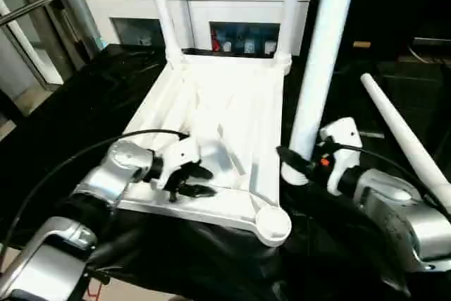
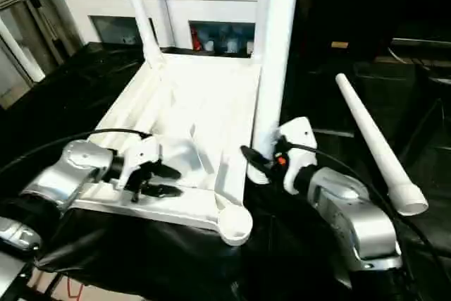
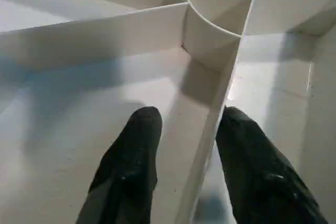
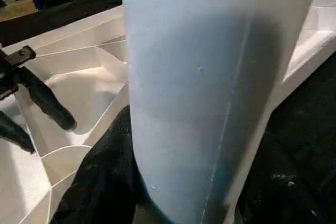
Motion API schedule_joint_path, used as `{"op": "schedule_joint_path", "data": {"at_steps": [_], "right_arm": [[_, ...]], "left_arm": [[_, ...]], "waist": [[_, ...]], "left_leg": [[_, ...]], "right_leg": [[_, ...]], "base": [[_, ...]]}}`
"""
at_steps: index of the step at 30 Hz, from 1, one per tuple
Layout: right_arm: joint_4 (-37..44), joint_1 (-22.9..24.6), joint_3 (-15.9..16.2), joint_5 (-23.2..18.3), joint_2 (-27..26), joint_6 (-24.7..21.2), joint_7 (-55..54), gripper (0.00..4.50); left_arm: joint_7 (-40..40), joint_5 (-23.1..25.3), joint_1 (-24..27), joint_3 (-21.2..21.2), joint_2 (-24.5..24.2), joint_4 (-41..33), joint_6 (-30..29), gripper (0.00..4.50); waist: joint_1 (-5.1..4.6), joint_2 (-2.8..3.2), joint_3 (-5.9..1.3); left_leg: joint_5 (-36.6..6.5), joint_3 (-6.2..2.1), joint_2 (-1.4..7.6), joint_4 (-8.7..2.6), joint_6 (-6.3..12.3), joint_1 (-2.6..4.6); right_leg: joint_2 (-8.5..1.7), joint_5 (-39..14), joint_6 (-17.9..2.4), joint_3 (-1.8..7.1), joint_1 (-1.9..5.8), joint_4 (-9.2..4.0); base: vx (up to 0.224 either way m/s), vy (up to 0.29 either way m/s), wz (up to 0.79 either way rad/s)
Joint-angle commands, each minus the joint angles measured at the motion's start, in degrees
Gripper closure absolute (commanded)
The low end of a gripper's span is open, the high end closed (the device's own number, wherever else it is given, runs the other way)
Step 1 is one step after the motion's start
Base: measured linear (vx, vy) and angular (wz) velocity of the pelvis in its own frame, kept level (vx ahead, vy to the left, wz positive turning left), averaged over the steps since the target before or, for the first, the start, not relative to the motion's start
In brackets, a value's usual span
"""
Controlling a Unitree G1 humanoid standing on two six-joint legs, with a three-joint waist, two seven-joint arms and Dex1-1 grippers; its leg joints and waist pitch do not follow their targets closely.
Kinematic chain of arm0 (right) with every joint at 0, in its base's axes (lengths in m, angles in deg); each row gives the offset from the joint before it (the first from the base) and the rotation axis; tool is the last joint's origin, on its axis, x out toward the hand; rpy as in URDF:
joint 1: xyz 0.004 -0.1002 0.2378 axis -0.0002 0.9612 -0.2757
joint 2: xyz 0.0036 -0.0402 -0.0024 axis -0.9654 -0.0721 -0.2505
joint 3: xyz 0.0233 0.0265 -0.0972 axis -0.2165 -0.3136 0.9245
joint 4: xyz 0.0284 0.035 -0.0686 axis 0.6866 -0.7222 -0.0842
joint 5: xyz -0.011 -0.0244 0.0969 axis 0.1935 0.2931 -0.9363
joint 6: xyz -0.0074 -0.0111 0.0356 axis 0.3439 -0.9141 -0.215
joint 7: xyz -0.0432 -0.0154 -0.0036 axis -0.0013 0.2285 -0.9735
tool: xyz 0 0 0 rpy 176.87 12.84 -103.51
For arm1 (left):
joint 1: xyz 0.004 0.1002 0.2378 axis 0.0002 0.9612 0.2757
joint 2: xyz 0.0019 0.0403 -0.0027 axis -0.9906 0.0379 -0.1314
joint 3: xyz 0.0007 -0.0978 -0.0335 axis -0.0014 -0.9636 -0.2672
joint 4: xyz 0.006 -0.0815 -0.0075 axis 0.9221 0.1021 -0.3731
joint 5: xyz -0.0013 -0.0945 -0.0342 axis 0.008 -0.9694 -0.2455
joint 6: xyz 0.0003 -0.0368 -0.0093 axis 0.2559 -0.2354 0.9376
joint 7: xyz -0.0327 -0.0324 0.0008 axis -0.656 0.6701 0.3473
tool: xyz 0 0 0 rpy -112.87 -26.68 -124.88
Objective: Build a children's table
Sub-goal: Insert table leg to table base
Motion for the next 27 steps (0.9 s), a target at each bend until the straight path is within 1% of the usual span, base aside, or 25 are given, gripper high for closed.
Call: {"op": "schedule_joint_path", "data": {"at_steps": [1, 4, 5, 7, 8, 9, 11, 12, 13, 14, 15, 16, 17, 18, 19, 20, 21, 23, 24, 25, 26, 27], "right_arm": [[0.66, -1.17, 0.23, 0.25, 0.02, 0.44, 0.43, 2.58], [0.66, -1.15, 0.31, 0.34, 0.06, 0.37, 0.55, 2.58], [0.66, -1.15, 0.31, 0.34, 0.06, 0.37, 0.55, 2.58], [0.91, -0.93, 0.41, 0.32, 0.1, 0.19, 0.46, 2.58], [0.95, -0.92, 0.39, 0.28, 0.11, 0.16, 0.44, 2.58], [1.05, -0.87, 0.3, 0.16, 0.19, 0.02, 0.36, 2.58], [0.97, -0.9, 0.14, 0.06, 0.25, -0.06, 0.33, 2.58], [0.76, -0.97, 0.13, 0.1, 0.2, -0.01, 0.29, 2.58], [0.49, -1.1, 0.17, 0.16, 0.09, 0.05, 0.21, 2.58], [0.45, -1.15, 0.21, 0.18, 0.05, 0.04, 0.18, 2.58], [0.31, -1.35, 0.32, 0.18, -0.06, -0.04, 0.14, 2.58], [0.21, -1.56, 0.4, 0.16, -0.14, -0.13, 0.12, 2.58], [0.15, -1.72, 0.52, 0.13, -0.2, -0.2, 0.19, 2.58], [0.12, -1.82, 0.68, 0.14, -0.25, -0.24, 0.25, 2.58], [0.11, -1.85, 0.76, 0.14, -0.28, -0.26, 0.27, 2.58], [0.12, -1.86, 0.8, 0.09, -0.3, -0.34, 0.28, 2.58], [0.12, -1.87, 0.81, 0.09, -0.3, -0.34, 0.27, 2.58], [0.08, -1.8, 0.81, 0.06, -0.29, -0.34, 0.28, 2.58], [0.05, -1.73, 0.93, 0.11, -0.3, -0.31, 0.3, 2.58], [0.06, -1.69, 1.02, 0.14, -0.31, -0.32, 0.3, 2.58], [0.06, -1.69, 1.02, 0.14, -0.31, -0.32, 0.3, 2.58], [0.04, -1.57, 1.12, 0.18, -0.29, -0.28, 0.35, 2.58]], "left_arm": [[-1.0, -0.01, -1.32, -1.61, 0.38, 0.98, -0.04, 2.91], [-1.55, -0.16, -1.33, -2.42, 1.18, 1.09, 0.03, 3.2], [-1.55, -0.16, -1.33, -2.42, 1.18, 1.09, 0.03, 3.2], [-2.4, -0.55, -0.13, -3.22, 1.54, -1.05, -0.28, 3.43], [-2.87, -0.66, 0.05, -3.46, 1.68, -1.49, -0.25, 3.52], [-4.56, -1.04, 0.61, -4.33, 2.17, -3.0, -0.08, 3.69], [-6.58, -1.34, 0.98, -5.2, 2.66, -4.45, -1.35, 3.75], [-8.13, -1.56, 1.69, -5.79, 2.99, -6.43, -2.48, 3.82], [-10.32, -1.82, 2.74, -6.68, 3.5, -9.22, -4.64, 3.92], [-10.82, -1.89, 3.23, -6.85, 3.62, -10.42, -5.25, 4.01], [-12.18, -2.05, 4.51, -7.32, 4.06, -13.51, -7.04, 4.13], [-12.74, -2.16, 5.19, -7.51, 4.29, -15.18, -7.99, 4.23], [-13.13, -2.17, 6.03, -7.48, 4.36, -17.16, -9.09, 4.36], [-13.74, -2.0, 6.98, -7.46, 4.46, -19.24, -10.35, 4.45], [-14.19, -1.86, 7.81, -7.4, 4.56, -20.94, -11.2, 4.45], [-15.06, -1.67, 9.15, -7.3, 4.67, -23.76, -12.81, 4.45], [-15.1, -1.67, 9.2, -7.29, 4.68, -23.87, -12.88, 4.45], [-16.16, -1.29, 10.39, -7.06, 4.71, -26.31, -13.97, 4.5], [-16.33, -0.34, 11.38, -6.26, 4.33, -27.94, -14.19, 4.5], [-16.03, 0.48, 11.79, -5.6, 3.97, -28.3, -13.45, 4.5], [-16.03, 0.48, 11.79, -5.6, 3.97, -28.3, -13.45, 4.5], [-15.6, 1.63, 12.11, -4.74, 3.67, -27.71, -10.88, 4.5]], "waist": [[0.29, -1.13, -3.81], [0.33, -1.2, -3.75], [0.41, -1.19, -3.72], [0.47, -1.27, -3.7], [0.49, -1.43, -3.7], [0.49, -1.73, -3.62], [0.53, -1.84, -3.68], [0.58, -1.76, -3.62], [0.55, -2.0, -3.54], [0.53, -2.0, -3.51], [0.5, -2.36, -3.65], [0.51, -2.24, -3.66], [0.47, -2.57, -3.6], [0.37, -2.61, -3.66], [0.23, -2.63, -3.65], [0.23, -2.77, -3.65], [0.27, -2.75, -3.68], [0.25, -2.7, -3.7], [0.26, -2.86, -3.64], [0.21, -2.86, -3.48], [0.25, -2.86, -3.55], [0.26, -2.45, -3.56]], "left_leg": [[-14.96, -0.3, 1.0, -4.14, 0.23, 0.83], [-15.54, -0.27, 1.02, -4.14, 0.17, 0.94], [-15.68, -0.29, 1.02, -4.17, 0.12, 0.94], [-15.66, -0.37, 1.06, -4.27, 0.07, 0.86], [-15.74, -0.36, 1.1, -4.26, 0.09, 0.89], [-15.61, -0.35, 1.11, -4.26, 0.17, 0.78], [-15.4, -0.31, 1.23, -4.24, 0.23, 0.85], [-15.49, -0.3, 1.18, -4.22, 0.29, 0.89], [-15.66, -0.37, 1.3, -4.34, 0.2, 0.74], [-15.98, -0.33, 1.25, -4.31, 0.24, 0.81], [-15.85, -0.35, 1.26, -4.28, 0.24, 0.85], [-15.5, -0.41, 1.37, -4.35, 0.21, 0.8], [-14.95, -0.37, 1.28, -4.35, 0.46, 0.6], [-14.53, -0.3, 1.24, -4.31, 0.63, 0.63], [-14.13, -0.29, 1.23, -4.28, 0.74, 0.51], [-14.05, -0.27, 1.24, -4.26, 0.82, 0.54], [-13.71, -0.29, 1.29, -4.25, 0.97, 0.57], [-13.59, -0.25, 1.27, -4.22, 0.98, 0.61], [-13.6, -0.29, 1.34, -4.28, 1.0, 0.63], [-14.01, -0.24, 1.26, -4.35, 1.0, 0.57], [-14.25, -0.24, 1.23, -4.31, 0.91, 0.65], [-14.51, -0.35, 1.21, -4.36, 0.71, 0.67]], "right_leg": [[-2.38, -18.97, -10.35, 1.57, 2.59, -4.74], [-2.39, -19.93, -10.24, 1.59, 2.45, -4.9], [-2.41, -20.34, -10.13, 1.6, 2.46, -4.92], [-2.44, -20.6, -9.84, 1.58, 2.52, -4.86], [-2.48, -20.8, -9.8, 1.58, 2.47, -4.86], [-2.5, -21.01, -9.74, 1.57, 2.51, -4.8], [-2.53, -21.09, -9.71, 1.58, 2.43, -4.81], [-2.49, -21.35, -9.66, 1.57, 2.32, -4.91], [-2.51, -21.17, -9.75, 1.52, 2.43, -4.71], [-2.44, -21.65, -9.63, 1.49, 2.31, -4.86], [-2.45, -21.78, -9.27, 1.51, 2.38, -4.86], [-2.46, -21.11, -9.36, 1.54, 2.41, -4.72], [-2.4, -20.53, -9.3, 1.5, 2.47, -4.75], [-2.3, -20.07, -9.25, 1.54, 2.38, -4.72], [-2.24, -19.19, -9.35, 1.55, 2.43, -4.63], [-2.25, -19.1, -9.35, 1.54, 2.42, -4.66], [-2.28, -18.57, -9.54, 1.56, 2.41, -4.58], [-2.16, -17.97, -9.62, 1.58, 2.35, -4.55], [-2.15, -17.58, -9.65, 1.57, 2.36, -4.55], [-2.09, -18.26, -9.35, 1.55, 2.29, -4.7], [-2.09, -18.55, -9.14, 1.57, 2.28, -4.75], [-2.04, -18.54, -8.83, 1.59, 2.24, -4.76]], "base": [[0.0, 0.0, 0.0], [0.0, 0.0, 0.0], [0.0, 0.0, 0.0], [0.0, 0.0, 0.0], [0.0, 0.0, 0.0], [0.0, 0.0, 0.0], [0.0, 0.0, 0.0], [0.0, 0.0, 0.0], [0.0, 0.0, 0.0], [0.0, 0.0, 0.0], [0.0, 0.0, 0.0], [0.0, 0.0, 0.0], [0.0, 0.0, 0.0], [0.0, 0.0, 0.0], [0.0, 0.0, 0.0], [0.0, 0.0, 0.0], [0.0, 0.0, 0.0], [0.0, 0.0, 0.0], [0.0, 0.0, 0.0], [0.0, 0.0, 0.0], [0.0, 0.0, 0.0], [0.0, 0.0, 0.0]]}}
